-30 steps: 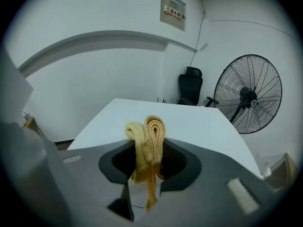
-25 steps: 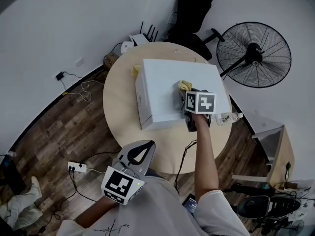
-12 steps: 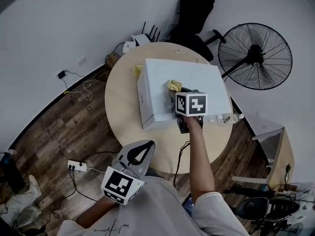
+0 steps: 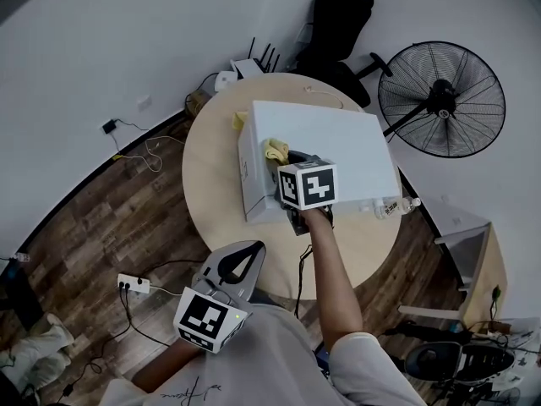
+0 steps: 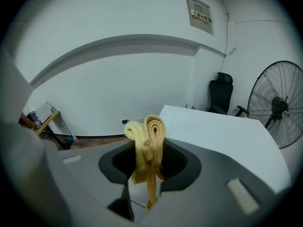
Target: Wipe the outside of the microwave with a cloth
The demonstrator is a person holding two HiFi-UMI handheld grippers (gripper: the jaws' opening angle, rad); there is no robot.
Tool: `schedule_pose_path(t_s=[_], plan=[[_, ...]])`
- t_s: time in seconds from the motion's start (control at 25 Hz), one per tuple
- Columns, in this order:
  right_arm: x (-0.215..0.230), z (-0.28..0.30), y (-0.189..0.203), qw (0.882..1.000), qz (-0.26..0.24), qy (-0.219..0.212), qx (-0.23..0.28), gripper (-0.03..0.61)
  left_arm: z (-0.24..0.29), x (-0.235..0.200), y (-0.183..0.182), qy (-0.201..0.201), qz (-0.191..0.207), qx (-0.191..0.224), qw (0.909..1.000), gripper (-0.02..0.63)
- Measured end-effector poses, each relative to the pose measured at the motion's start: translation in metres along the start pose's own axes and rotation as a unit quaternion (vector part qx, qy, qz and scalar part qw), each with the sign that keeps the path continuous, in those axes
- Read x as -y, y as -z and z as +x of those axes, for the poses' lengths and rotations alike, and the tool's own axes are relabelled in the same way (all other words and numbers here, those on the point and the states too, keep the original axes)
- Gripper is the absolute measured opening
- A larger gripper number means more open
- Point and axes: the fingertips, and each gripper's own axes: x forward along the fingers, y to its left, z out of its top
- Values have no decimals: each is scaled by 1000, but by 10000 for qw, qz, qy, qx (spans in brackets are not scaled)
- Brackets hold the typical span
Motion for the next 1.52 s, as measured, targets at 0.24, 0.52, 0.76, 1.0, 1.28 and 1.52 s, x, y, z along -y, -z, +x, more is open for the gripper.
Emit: schedule_pose_path(t_s=[0.24,0.52,0.76,1.0,1.28,1.52], plan=[[-42,-5,-2,9954,28,-936,213,129,8,8,-1,43,-13,-30,10000,-11],[-31,-42,-19,9793,672,-1747,774,130,25,20,4,79,-10,-100,9999,-11],[16,-65,-2,9831,727,-1457,835,130,39,38,10,215,45,-141,9997,-11],[72,-85,13,9852,947,-1119,894,132,59,45,9,280,63,-195,9994,-11],[141,-115,36,9873,1122,-599,957,132,82,63,17,467,127,-337,9983,-11],[208,-142,53,9894,1156,-75,873,132,107,83,21,611,155,-446,9970,-11]])
